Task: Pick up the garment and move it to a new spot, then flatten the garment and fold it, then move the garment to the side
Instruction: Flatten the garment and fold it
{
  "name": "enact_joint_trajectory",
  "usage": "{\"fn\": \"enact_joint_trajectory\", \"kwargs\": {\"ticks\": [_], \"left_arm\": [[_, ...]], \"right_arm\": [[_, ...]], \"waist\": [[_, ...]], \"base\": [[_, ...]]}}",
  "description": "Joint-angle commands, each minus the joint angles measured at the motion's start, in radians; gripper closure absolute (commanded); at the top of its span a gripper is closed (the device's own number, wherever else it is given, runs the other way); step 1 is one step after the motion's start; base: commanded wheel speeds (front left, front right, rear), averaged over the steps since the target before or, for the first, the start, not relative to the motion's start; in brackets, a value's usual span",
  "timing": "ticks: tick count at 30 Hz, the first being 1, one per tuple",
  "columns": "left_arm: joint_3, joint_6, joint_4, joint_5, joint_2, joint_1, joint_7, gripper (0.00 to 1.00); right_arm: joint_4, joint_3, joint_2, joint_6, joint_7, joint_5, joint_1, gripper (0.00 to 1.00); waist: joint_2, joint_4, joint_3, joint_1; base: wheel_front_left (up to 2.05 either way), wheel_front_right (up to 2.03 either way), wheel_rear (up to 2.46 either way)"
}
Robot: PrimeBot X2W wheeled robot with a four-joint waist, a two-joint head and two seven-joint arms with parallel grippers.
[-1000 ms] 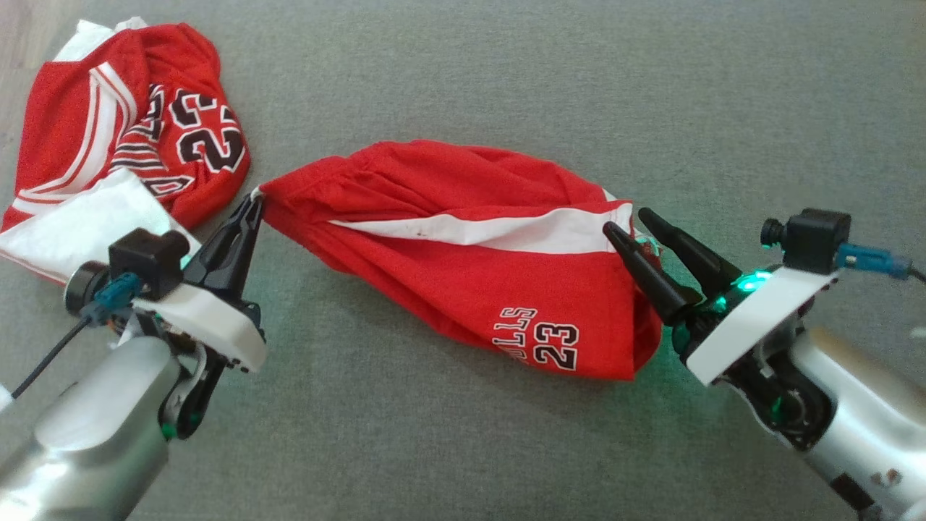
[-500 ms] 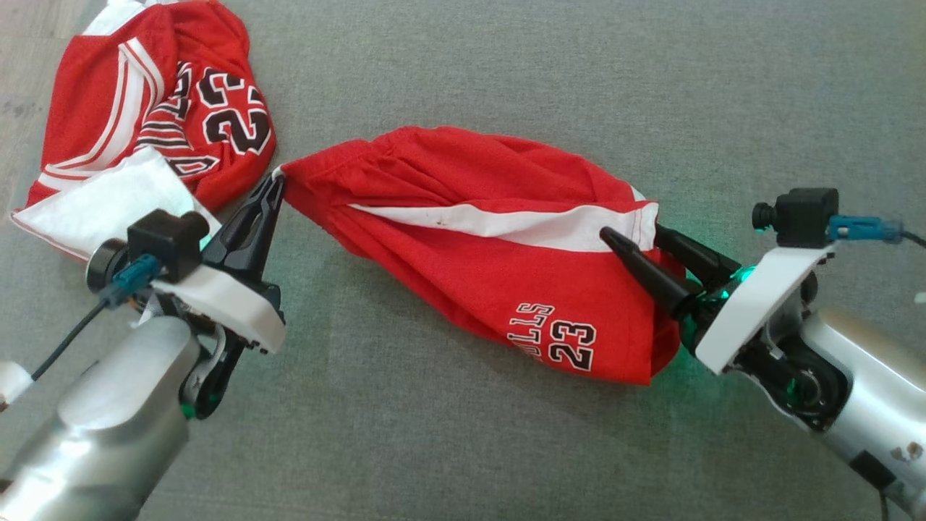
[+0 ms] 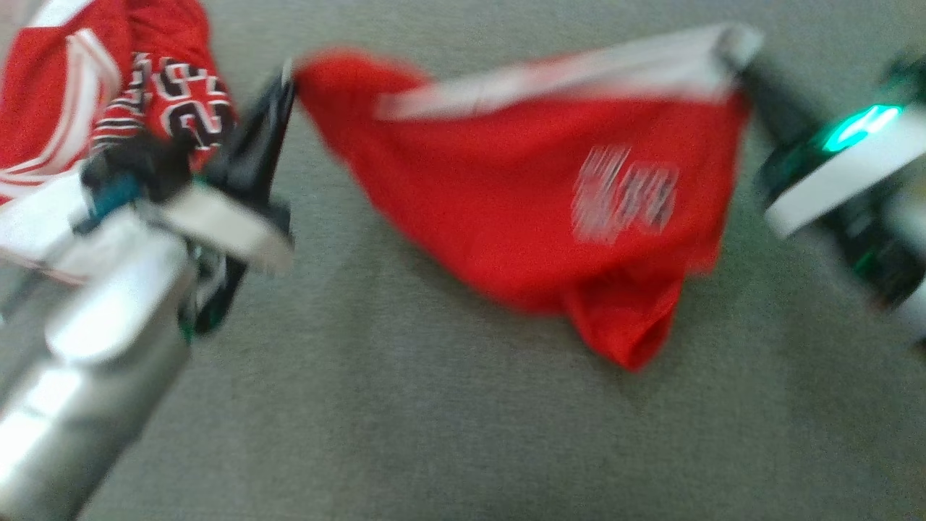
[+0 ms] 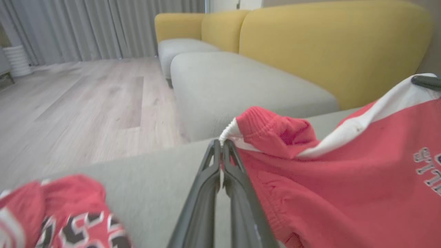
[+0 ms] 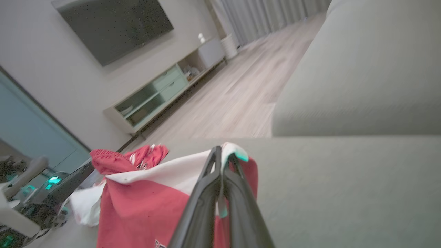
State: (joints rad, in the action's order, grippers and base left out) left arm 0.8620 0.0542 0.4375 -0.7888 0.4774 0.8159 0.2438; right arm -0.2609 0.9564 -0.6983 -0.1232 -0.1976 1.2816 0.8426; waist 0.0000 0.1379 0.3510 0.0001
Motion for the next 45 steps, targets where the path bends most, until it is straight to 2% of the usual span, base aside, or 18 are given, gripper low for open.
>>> {"fn": "enact_joint_trajectory", "kwargs": {"ticks": [1,5,12,15,18,23,26,29,32,38,41,45], "left_arm": [[-0.062,0.008,-0.035,0.015,0.017,0.124,0.012,1.00],[-0.063,0.034,-0.038,0.043,-0.014,0.274,0.000,1.00],[-0.087,0.058,0.051,0.119,-0.135,0.636,0.006,1.00],[-0.100,0.065,0.085,0.135,-0.173,0.701,0.014,1.00],[-0.081,0.072,0.105,0.144,-0.179,0.691,0.017,1.00],[-0.056,0.075,0.068,0.150,-0.155,0.517,0.018,1.00],[-0.021,0.076,0.016,0.149,-0.147,0.346,0.018,1.00],[0.014,0.076,-0.032,0.176,-0.128,0.151,0.018,1.00],[0.008,0.050,-0.094,0.233,-0.115,-0.039,0.018,1.00],[-0.035,-0.019,-0.212,0.338,-0.087,-0.352,0.018,1.00],[-0.053,-0.020,-0.261,0.347,-0.077,-0.465,0.018,1.00],[-0.047,-0.011,-0.312,0.349,-0.035,-0.573,0.018,1.00]], "right_arm": [[0.014,-0.038,-0.055,-0.008,-0.020,-0.012,0.054,1.00],[0.006,-0.091,-0.107,-0.008,-0.034,-0.024,0.163,1.00],[-0.020,-0.242,-0.162,-0.008,-0.061,-0.069,0.384,1.00],[-0.003,-0.286,-0.180,-0.008,-0.063,-0.090,0.423,1.00],[0.032,-0.306,-0.198,-0.008,-0.064,-0.099,0.404,1.00],[0.105,-0.283,-0.224,-0.008,-0.064,-0.085,0.229,1.00],[0.132,-0.284,-0.239,-0.008,-0.064,-0.093,0.062,1.00],[0.149,-0.317,-0.218,-0.008,-0.064,-0.111,-0.141,1.00],[0.185,-0.390,-0.190,-0.008,-0.064,-0.130,-0.358,1.00],[0.284,-0.604,-0.104,-0.008,-0.064,-0.163,-0.769,1.00],[0.368,-0.674,-0.081,-0.008,-0.064,-0.147,-0.946,1.00],[0.455,-0.801,-0.059,-0.008,-0.064,-0.176,-1.120,1.00]], "waist": [[0.0000,-0.044,0.039,-0.0001],[0.0000,-0.101,0.080,-0.0001],[0.0000,-0.218,0.138,-0.0001],[0.0000,-0.250,0.146,-0.0001],[0.0000,-0.262,0.146,-0.0001],[0.0000,-0.260,0.140,-0.0001],[0.0000,-0.240,0.129,-0.0001],[0.0000,-0.228,0.100,-0.0001],[0.0000,-0.221,0.062,-0.0001],[0.0000,-0.230,-0.012,-0.0001],[0.0000,-0.229,-0.033,-0.0001],[0.0000,-0.226,-0.050,-0.0001]], "base": [[0.00,0.00,0.00],[0.00,0.00,0.00],[0.00,0.00,0.00],[0.00,0.00,0.00],[0.00,0.00,0.00],[0.00,0.00,0.00],[0.00,0.00,0.00],[0.00,0.00,0.00],[0.00,0.00,0.00],[0.00,0.00,0.00],[0.00,0.00,0.00],[0.00,0.00,0.00]]}}
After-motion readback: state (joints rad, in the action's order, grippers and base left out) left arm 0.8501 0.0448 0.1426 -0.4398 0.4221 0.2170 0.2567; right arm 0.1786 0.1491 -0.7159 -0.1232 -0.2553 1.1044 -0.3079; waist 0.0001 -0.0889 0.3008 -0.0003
